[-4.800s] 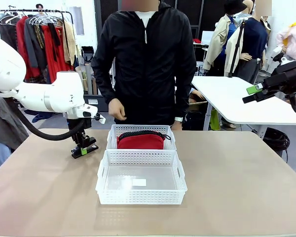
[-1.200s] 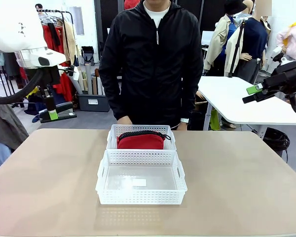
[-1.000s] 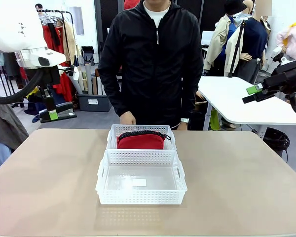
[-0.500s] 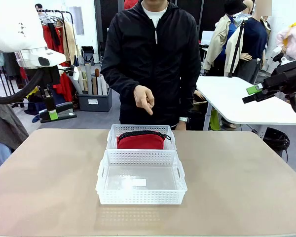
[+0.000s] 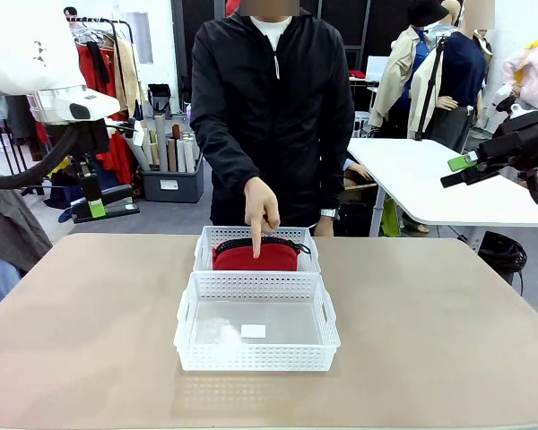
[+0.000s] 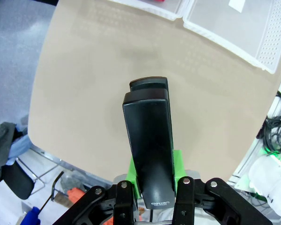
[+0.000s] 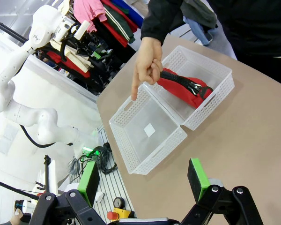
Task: Distribute items into two baskets.
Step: Place the picked Stapler into the Organizing basket as instructed by the person.
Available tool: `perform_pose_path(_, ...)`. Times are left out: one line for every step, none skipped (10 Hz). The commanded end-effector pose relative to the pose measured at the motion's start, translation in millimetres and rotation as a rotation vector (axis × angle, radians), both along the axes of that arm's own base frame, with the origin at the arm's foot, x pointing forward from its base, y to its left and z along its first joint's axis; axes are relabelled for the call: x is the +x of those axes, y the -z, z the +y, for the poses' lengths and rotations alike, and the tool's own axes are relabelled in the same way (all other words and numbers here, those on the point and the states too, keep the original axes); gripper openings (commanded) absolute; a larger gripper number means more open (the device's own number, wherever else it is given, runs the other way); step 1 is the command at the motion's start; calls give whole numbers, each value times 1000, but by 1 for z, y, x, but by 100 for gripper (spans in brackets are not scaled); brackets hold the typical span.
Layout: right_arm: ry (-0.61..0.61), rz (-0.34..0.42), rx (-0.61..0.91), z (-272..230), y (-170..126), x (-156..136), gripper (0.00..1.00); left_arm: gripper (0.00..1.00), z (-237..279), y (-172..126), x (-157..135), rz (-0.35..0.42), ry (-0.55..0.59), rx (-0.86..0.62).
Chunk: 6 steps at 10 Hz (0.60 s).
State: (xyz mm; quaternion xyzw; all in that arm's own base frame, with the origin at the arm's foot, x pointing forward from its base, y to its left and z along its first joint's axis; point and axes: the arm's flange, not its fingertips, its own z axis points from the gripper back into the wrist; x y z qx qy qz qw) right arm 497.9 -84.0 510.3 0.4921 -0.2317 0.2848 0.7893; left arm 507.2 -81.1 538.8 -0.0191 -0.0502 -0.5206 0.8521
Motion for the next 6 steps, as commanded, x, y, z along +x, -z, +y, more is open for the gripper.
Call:
perform_pose_path(0, -2, 0, 0, -2, -1, 100, 0, 1, -3, -1, -7, -2, -1)
perform_pose_path(0, -2, 0, 0, -2, -1, 100, 0, 1, -3, -1, -7, -2, -1)
perform_pose_path(0, -2, 0, 0, -2, -1, 100, 0, 1, -3, -1, -7, -2, -1)
perform_pose_path(0, -2, 0, 0, -2, -1, 100, 0, 1, -3, -1, -7, -2, -1)
perform_pose_path(0, -2, 0, 0, -2, -1, 100, 0, 1, -3, -1, -7, -2, -1)
perform_pose_path(0, -2, 0, 0, -2, -1, 100, 0, 1, -3, -1, -7, -2, -1)
